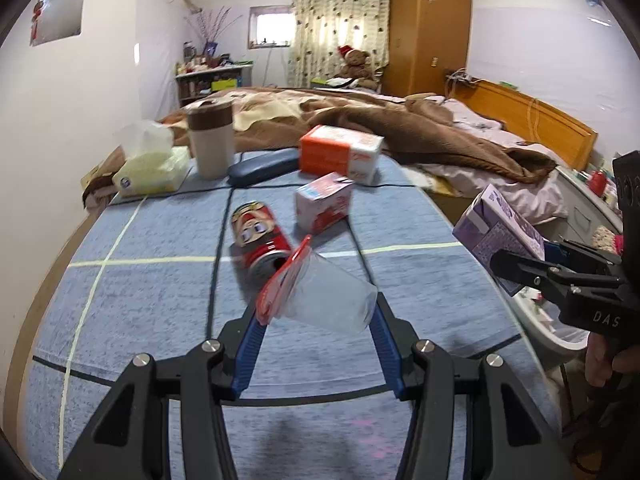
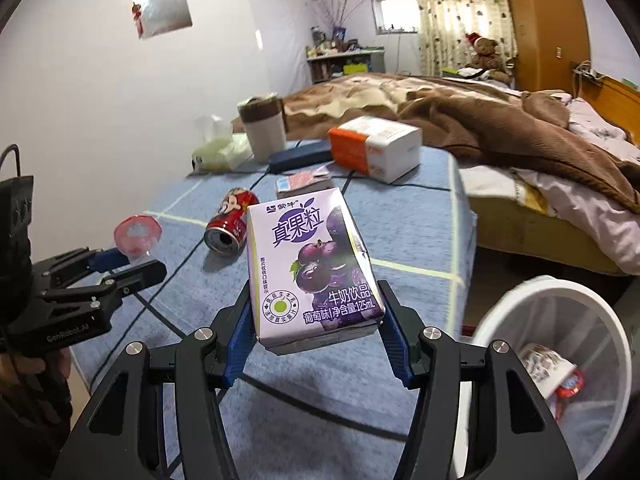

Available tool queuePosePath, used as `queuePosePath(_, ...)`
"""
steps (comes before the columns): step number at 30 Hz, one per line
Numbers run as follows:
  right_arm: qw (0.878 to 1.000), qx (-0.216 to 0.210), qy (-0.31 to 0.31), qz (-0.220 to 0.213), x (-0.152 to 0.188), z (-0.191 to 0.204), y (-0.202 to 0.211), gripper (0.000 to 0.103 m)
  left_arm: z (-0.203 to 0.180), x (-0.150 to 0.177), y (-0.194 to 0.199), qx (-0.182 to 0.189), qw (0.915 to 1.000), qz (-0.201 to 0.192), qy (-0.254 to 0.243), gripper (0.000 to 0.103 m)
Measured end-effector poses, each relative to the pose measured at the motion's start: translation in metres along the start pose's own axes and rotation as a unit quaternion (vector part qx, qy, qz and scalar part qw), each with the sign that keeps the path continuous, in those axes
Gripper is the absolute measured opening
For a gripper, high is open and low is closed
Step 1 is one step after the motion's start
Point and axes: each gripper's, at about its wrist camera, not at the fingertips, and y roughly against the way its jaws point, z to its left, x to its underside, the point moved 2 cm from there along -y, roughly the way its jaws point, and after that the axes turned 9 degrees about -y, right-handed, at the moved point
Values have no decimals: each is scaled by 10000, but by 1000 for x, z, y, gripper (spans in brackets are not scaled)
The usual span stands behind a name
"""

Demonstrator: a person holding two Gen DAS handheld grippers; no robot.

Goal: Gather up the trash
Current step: 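Lift the cup and grape milk box toward the bin with both tools, then open both tools over the white bin to drop the cup and milk box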

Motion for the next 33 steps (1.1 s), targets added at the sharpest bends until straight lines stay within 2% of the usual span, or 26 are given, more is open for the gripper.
queuePosePath(9,9982,438,-290,-305,7,-29,40,58,-47,-19,12,413,9983,-268,-320,53)
queuePosePath(18,9906,1002,-730,-573,17,-70,73,58,-104,-36,7,936,9926,-381,-666,53)
queuePosePath(24,9824,1440,-1047,-568,27,-101,86,58,-142,-46,-5,1366,9870,-347,-773,53)
queuePosePath(33,9728,1805,-1356,-515,37,-138,94,58,-202,-58,-22,1665,9791,-266,-1141,53)
